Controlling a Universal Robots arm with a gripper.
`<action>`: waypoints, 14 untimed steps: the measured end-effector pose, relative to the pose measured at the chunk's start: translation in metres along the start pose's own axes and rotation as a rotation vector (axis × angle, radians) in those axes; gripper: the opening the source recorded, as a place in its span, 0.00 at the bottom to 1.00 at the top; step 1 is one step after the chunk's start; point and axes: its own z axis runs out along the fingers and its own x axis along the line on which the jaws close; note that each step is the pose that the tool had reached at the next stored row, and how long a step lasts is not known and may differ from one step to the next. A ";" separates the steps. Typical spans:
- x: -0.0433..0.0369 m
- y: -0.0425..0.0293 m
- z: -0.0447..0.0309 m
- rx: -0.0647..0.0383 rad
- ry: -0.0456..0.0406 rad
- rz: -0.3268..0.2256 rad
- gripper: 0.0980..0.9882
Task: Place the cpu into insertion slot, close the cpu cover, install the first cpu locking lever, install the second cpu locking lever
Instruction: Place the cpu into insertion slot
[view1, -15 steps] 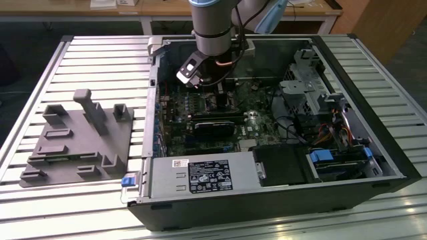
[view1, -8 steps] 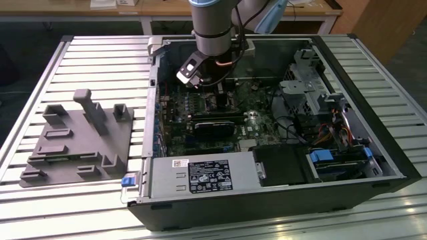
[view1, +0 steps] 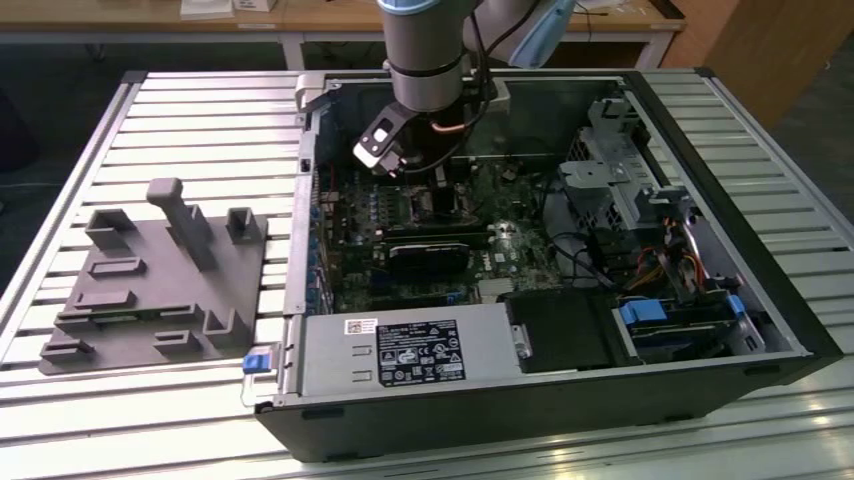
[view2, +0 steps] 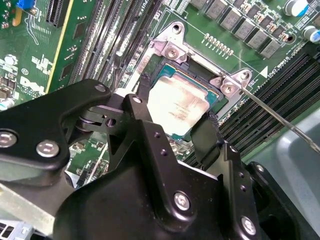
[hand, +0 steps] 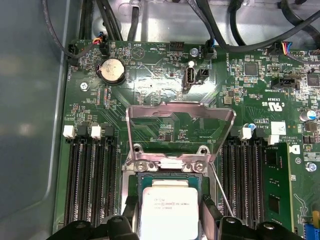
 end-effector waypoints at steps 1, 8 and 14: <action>0.0000 0.0000 -0.0002 0.000 -0.0002 0.000 0.58; -0.0002 0.0011 -0.0074 0.000 0.0000 0.000 0.58; -0.0002 0.0013 -0.0091 0.000 0.0002 0.000 0.58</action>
